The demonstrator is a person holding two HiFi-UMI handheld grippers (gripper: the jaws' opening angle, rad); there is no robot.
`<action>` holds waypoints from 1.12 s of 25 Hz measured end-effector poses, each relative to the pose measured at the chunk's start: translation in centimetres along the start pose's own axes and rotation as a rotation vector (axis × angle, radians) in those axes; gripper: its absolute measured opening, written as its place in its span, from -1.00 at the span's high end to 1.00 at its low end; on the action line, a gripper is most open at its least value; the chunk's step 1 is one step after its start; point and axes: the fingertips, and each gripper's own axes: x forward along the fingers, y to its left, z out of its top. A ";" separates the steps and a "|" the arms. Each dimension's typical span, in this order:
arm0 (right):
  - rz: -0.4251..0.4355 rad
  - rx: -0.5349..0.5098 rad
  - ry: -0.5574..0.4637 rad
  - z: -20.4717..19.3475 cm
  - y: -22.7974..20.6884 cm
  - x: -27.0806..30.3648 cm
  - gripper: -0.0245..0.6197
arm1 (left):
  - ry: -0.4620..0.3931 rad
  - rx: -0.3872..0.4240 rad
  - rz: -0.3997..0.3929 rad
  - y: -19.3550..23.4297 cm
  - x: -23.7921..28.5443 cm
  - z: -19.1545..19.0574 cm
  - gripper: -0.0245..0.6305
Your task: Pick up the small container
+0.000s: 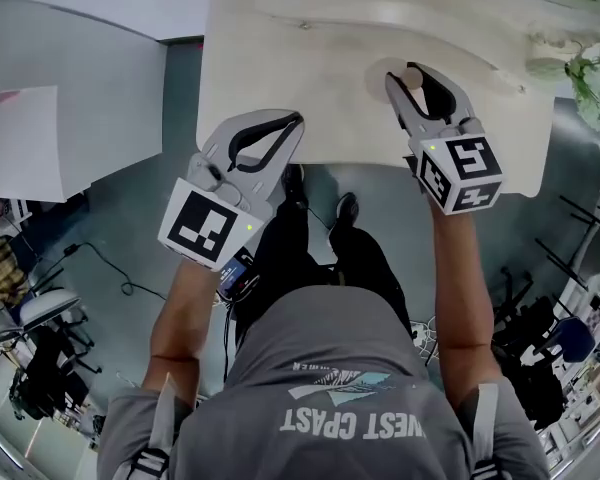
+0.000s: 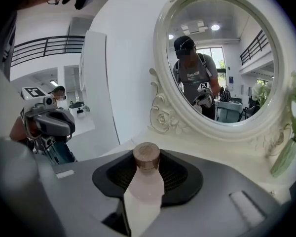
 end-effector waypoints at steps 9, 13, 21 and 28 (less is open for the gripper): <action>0.004 -0.034 -0.091 5.9 1.5 -7.1 0.48 | -0.046 0.050 -0.021 -2.2 -2.1 4.8 0.92; 0.003 -0.048 -0.116 7.6 1.9 -10.1 0.48 | -0.059 0.070 -0.029 -3.4 -3.0 6.7 0.92; -0.017 -0.057 -0.160 10.0 2.5 -15.6 0.48 | -0.092 0.102 -0.055 -6.4 -4.1 9.9 0.92; -0.042 -0.058 -0.192 10.6 3.5 -20.1 0.48 | -0.116 0.128 -0.077 -8.7 -5.2 11.3 0.92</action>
